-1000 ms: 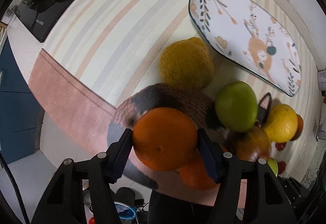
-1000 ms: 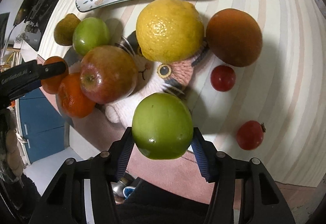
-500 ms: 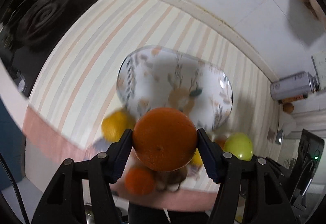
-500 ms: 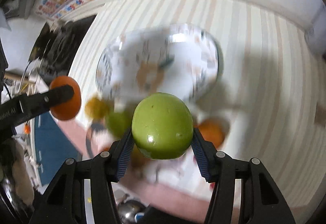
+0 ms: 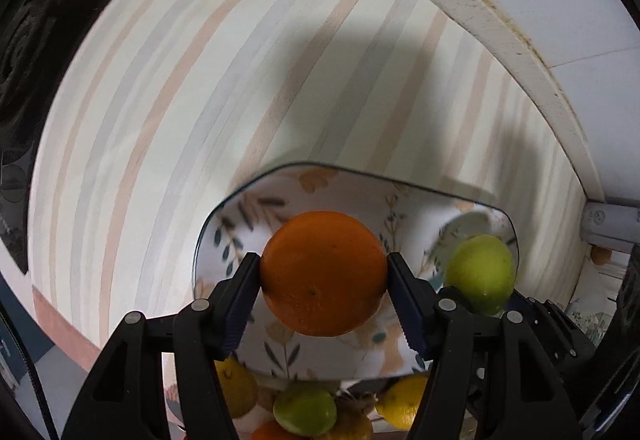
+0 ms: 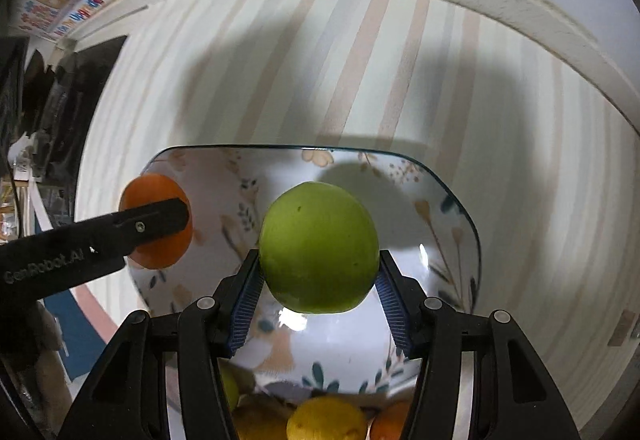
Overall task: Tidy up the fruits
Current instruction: 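Carry both fruits over the oval plate and open both grippers to release them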
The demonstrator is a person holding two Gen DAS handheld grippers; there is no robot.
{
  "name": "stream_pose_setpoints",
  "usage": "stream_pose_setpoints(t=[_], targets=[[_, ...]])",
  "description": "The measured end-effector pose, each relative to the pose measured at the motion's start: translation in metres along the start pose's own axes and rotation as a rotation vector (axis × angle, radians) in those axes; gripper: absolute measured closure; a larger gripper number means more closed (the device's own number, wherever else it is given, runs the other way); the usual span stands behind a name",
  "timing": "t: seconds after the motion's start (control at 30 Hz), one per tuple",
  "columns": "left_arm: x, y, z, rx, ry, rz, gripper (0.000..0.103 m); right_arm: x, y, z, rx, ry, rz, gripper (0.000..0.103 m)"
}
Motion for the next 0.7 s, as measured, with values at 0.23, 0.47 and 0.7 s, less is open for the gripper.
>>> stream_pose_setpoints(t=[0.23, 0.47, 0.7], targets=[[0.004, -0.007, -0.015, 0.054, 0.003, 0.012, 0.041, -0.005, -0.006, -0.006, 0.024, -0.016, -0.003, 0.044], [0.004, -0.008, -0.01, 0.049, -0.001, 0.018, 0.024, -0.009, -0.008, 0.004, 0.044, -0.058, -0.025, 0.019], [0.005, 0.001, 0.02, -0.035, -0.018, 0.007, 0.014, -0.007, 0.006, 0.028, 0.031, 0.003, -0.002, 0.011]])
Point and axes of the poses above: each gripper's, at about its wrist camera, not at the fingertips, and z roughly against the way its jaws point, x to its left, y to its underside, the point moved 5 cm from there along -z, roughly the way its jaws point, and after that the axes turned 6 degrees about -y, right-handed, at the moved point
